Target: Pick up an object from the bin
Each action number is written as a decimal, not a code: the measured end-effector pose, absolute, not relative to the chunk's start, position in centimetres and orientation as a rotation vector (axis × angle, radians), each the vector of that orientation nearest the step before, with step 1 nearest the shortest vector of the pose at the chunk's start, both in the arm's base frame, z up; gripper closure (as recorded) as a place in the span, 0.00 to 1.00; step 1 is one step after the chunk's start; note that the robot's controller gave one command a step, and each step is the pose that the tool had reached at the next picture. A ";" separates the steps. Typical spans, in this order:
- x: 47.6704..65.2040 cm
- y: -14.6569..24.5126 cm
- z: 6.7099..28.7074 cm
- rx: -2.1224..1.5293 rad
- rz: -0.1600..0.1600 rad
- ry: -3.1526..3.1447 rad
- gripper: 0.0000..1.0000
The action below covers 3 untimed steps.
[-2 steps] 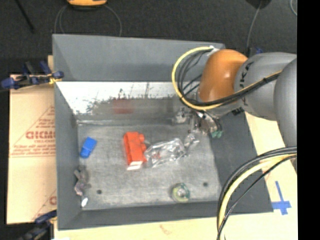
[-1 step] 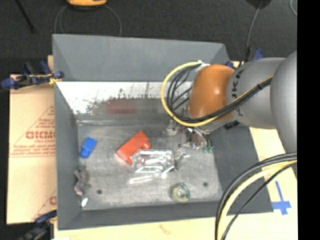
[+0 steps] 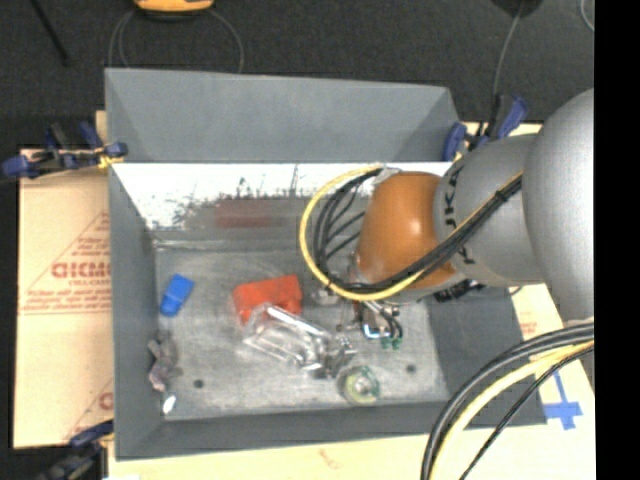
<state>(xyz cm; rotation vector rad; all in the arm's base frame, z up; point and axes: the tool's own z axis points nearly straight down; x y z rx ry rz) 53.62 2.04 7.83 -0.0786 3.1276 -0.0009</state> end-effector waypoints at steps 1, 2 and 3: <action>50.5 6.9 7.5 -0.076 0.000 3.123 0.00; 50.7 6.8 7.6 -0.080 0.000 3.117 1.00; 49.4 7.3 25.4 -0.144 0.000 3.130 1.00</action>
Offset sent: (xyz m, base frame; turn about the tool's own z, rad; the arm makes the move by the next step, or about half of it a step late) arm -0.0361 0.0488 -0.0083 0.0021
